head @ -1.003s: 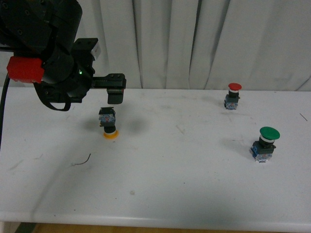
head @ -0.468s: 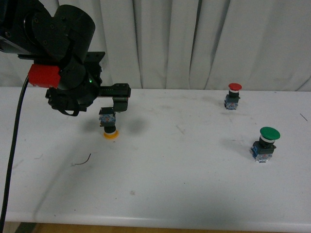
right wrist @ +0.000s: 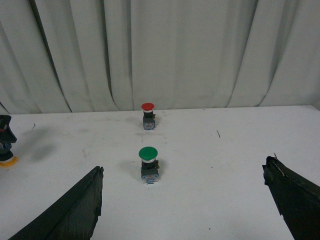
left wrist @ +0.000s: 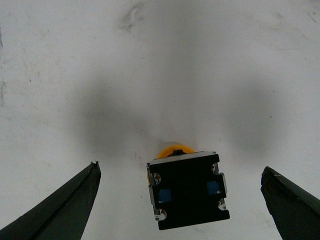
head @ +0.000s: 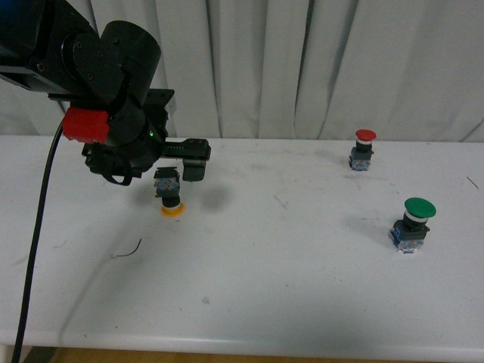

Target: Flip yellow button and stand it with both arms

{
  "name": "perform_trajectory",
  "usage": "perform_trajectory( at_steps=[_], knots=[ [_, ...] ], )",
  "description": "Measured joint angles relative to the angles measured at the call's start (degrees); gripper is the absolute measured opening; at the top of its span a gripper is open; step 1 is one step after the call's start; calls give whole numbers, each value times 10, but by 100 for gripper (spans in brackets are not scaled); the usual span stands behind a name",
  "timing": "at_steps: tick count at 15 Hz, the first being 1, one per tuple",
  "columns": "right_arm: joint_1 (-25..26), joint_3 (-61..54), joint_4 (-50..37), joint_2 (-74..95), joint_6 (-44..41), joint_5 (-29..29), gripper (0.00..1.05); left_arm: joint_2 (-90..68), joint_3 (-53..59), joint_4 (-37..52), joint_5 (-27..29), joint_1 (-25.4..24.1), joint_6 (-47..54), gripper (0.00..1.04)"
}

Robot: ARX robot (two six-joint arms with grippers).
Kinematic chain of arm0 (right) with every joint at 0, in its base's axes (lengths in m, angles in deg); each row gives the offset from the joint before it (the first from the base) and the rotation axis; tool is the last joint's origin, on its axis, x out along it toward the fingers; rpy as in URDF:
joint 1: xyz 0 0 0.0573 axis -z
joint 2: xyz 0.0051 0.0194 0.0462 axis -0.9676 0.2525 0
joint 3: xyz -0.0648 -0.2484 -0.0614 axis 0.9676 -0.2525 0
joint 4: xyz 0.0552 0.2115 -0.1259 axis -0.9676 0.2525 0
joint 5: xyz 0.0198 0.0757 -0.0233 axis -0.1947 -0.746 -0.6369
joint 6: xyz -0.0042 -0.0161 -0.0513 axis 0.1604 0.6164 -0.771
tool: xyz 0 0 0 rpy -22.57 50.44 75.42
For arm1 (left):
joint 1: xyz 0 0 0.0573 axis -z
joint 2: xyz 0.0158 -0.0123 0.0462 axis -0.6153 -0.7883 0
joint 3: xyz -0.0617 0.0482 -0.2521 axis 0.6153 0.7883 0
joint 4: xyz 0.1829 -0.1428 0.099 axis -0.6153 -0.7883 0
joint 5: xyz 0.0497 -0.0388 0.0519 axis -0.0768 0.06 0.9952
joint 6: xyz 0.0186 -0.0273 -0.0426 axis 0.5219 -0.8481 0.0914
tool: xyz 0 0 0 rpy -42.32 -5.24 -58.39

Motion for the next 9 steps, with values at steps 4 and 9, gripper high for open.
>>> perform_trajectory(
  at_steps=[4,9],
  knots=[
    [0,0,0,0,0,0,98,-14,-18,-16,2,7,0,92],
    [0,0,0,0,0,0,98,-16,-26,-29,7,12,0,37]
  ],
)
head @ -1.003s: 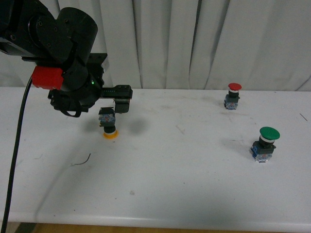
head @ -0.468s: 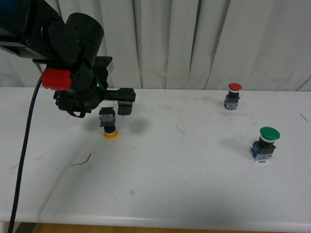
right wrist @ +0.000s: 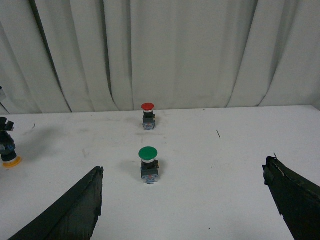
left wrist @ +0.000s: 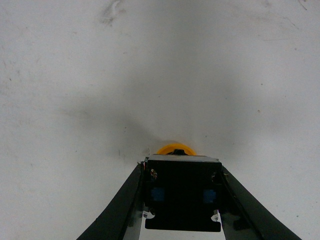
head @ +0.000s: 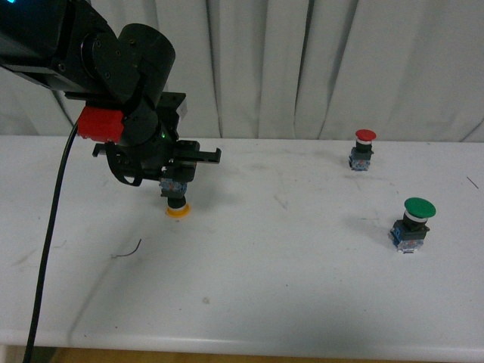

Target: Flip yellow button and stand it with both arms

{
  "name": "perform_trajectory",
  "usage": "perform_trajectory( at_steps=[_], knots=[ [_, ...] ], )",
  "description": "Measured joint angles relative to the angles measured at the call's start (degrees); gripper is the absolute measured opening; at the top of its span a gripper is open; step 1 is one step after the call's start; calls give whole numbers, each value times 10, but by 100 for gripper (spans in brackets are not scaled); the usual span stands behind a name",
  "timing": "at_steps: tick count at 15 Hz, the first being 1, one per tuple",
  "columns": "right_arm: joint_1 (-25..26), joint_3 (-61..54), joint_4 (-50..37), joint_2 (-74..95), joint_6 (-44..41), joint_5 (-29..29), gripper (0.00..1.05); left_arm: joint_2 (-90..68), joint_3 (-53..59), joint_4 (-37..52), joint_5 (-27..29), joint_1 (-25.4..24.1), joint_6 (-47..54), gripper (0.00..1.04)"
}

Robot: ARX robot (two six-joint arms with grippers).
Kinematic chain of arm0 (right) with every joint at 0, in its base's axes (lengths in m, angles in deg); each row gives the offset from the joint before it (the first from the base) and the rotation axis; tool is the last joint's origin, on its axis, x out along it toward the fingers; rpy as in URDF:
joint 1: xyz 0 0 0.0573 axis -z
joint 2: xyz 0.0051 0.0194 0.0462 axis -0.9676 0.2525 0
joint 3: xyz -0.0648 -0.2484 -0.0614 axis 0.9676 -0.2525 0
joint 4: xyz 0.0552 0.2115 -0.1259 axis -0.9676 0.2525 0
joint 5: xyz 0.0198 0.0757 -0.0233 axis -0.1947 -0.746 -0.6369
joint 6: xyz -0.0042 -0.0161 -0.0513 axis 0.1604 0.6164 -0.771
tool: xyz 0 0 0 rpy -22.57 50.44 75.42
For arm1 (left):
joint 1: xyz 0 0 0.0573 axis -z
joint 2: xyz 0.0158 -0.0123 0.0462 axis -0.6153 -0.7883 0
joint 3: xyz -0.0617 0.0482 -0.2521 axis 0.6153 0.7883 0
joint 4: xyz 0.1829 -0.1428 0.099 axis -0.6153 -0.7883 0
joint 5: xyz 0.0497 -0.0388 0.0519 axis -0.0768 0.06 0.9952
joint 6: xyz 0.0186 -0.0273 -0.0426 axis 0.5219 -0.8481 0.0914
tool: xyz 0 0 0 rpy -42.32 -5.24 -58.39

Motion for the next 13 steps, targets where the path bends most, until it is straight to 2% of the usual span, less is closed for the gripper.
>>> perform_trajectory(
  at_steps=[3,7,10,13],
  knots=[
    [0,0,0,0,0,0,98,47,48,31,-6,7,19,36],
    [0,0,0,0,0,0,98,281,240,129,-7,49,58,36],
    [0,0,0,0,0,0,98,419,384,166,-9,58,60,36],
    [0,0,0,0,0,0,98,558,481,191,-53,61,24,36]
  ],
)
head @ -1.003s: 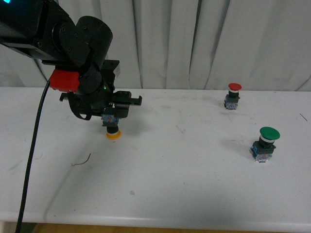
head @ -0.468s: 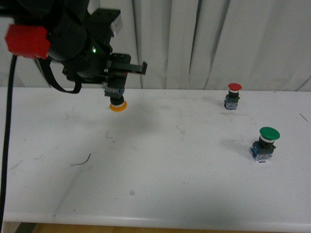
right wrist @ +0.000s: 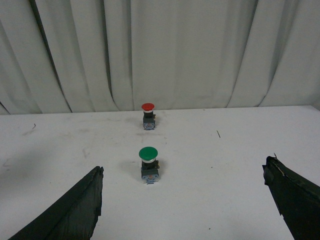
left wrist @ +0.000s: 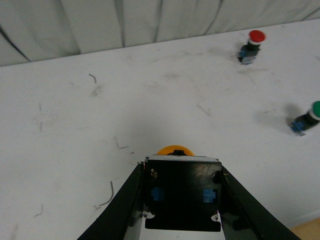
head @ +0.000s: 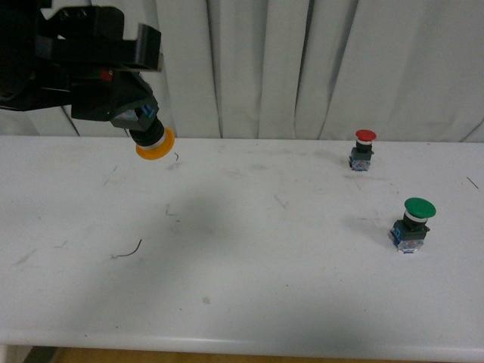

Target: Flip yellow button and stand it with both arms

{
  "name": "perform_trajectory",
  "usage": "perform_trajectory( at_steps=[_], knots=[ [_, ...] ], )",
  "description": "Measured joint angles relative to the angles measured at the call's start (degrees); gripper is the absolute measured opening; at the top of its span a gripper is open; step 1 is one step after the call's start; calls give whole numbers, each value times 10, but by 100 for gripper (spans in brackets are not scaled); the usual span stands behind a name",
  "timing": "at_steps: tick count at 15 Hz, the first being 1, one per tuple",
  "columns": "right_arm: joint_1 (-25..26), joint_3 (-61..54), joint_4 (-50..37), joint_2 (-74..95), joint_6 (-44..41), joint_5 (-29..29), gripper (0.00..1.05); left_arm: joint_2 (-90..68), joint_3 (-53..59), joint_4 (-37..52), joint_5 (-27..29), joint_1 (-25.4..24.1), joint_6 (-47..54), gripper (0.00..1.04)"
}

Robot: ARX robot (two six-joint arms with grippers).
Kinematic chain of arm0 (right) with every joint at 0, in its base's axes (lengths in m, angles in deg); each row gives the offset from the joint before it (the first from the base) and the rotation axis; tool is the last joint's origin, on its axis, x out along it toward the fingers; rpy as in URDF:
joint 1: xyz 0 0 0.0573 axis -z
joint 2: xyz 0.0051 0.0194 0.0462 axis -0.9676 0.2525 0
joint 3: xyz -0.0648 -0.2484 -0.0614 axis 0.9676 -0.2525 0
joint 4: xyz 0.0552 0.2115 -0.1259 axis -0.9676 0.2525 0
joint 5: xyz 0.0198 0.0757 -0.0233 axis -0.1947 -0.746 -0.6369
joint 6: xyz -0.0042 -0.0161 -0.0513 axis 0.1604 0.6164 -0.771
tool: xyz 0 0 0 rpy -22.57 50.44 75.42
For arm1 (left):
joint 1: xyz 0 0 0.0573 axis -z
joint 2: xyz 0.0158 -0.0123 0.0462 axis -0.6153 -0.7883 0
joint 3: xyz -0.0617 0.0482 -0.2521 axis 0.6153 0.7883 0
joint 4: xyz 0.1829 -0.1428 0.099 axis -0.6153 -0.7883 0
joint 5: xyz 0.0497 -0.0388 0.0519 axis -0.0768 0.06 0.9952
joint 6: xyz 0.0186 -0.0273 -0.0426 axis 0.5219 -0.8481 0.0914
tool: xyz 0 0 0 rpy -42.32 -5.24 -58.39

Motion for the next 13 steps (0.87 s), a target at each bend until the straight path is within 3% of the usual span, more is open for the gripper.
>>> perform_trajectory(
  at_steps=[5,8,13],
  knots=[
    [0,0,0,0,0,0,98,41,77,103,-136,-22,-105,36],
    [0,0,0,0,0,0,98,13,79,204,-219,-51,-202,36],
    [0,0,0,0,0,0,98,-37,89,410,-318,-42,-400,36]
  ],
)
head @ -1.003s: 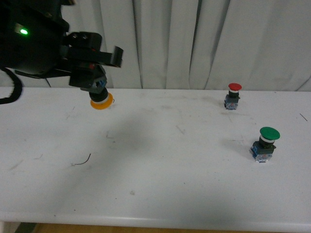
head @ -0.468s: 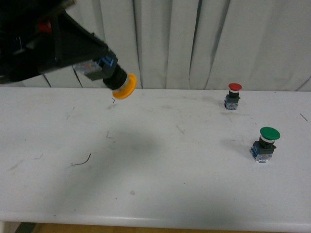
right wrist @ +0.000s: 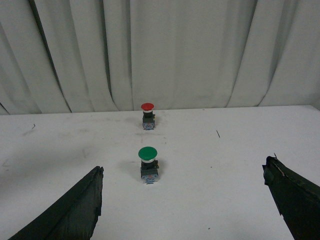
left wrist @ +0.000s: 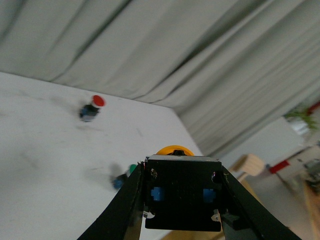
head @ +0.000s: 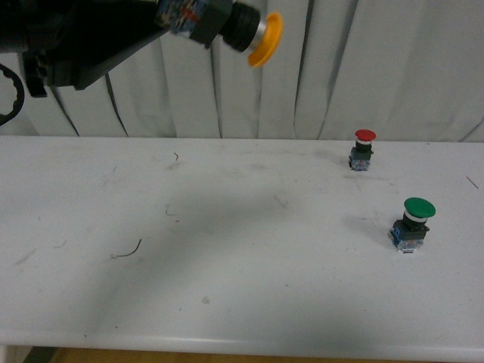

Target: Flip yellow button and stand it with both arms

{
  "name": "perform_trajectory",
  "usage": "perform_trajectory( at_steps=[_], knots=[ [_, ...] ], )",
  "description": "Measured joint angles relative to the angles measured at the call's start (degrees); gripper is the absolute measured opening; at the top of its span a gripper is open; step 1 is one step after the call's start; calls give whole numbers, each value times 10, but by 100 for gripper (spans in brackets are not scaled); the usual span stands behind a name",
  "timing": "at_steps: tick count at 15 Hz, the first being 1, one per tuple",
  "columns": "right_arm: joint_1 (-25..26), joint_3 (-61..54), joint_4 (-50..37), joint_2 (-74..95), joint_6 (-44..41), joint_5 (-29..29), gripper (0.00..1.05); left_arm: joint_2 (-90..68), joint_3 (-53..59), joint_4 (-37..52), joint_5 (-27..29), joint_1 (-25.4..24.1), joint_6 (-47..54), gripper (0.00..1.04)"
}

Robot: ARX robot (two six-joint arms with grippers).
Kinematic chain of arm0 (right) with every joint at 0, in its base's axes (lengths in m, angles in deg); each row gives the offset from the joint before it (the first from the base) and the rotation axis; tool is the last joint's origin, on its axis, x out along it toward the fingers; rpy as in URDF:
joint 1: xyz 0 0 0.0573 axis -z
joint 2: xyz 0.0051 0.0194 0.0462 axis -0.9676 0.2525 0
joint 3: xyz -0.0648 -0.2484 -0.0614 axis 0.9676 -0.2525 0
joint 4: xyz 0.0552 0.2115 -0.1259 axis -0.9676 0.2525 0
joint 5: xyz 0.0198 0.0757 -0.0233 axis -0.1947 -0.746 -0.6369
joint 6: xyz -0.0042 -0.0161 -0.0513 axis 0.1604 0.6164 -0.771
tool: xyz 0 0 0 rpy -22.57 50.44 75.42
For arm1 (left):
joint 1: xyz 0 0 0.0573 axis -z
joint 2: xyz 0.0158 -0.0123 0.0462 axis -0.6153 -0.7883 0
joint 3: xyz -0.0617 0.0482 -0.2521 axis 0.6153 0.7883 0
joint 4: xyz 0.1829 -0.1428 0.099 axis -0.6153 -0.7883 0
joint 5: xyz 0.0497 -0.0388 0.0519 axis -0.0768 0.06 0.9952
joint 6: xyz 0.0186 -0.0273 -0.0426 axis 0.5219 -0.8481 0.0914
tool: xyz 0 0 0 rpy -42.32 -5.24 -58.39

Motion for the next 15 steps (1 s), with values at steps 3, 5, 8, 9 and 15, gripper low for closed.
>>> perform_trajectory(
  at_steps=[3,5,8,9,15],
  knots=[
    [0,0,0,0,0,0,98,-46,23,138,-38,3,-105,36],
    [0,0,0,0,0,0,98,-64,22,174,-32,3,-140,36],
    [0,0,0,0,0,0,98,-94,14,188,-32,3,-177,36],
    [0,0,0,0,0,0,98,-97,13,194,-32,2,-181,36],
    [0,0,0,0,0,0,98,-136,-1,201,-41,-12,-182,36]
  ],
)
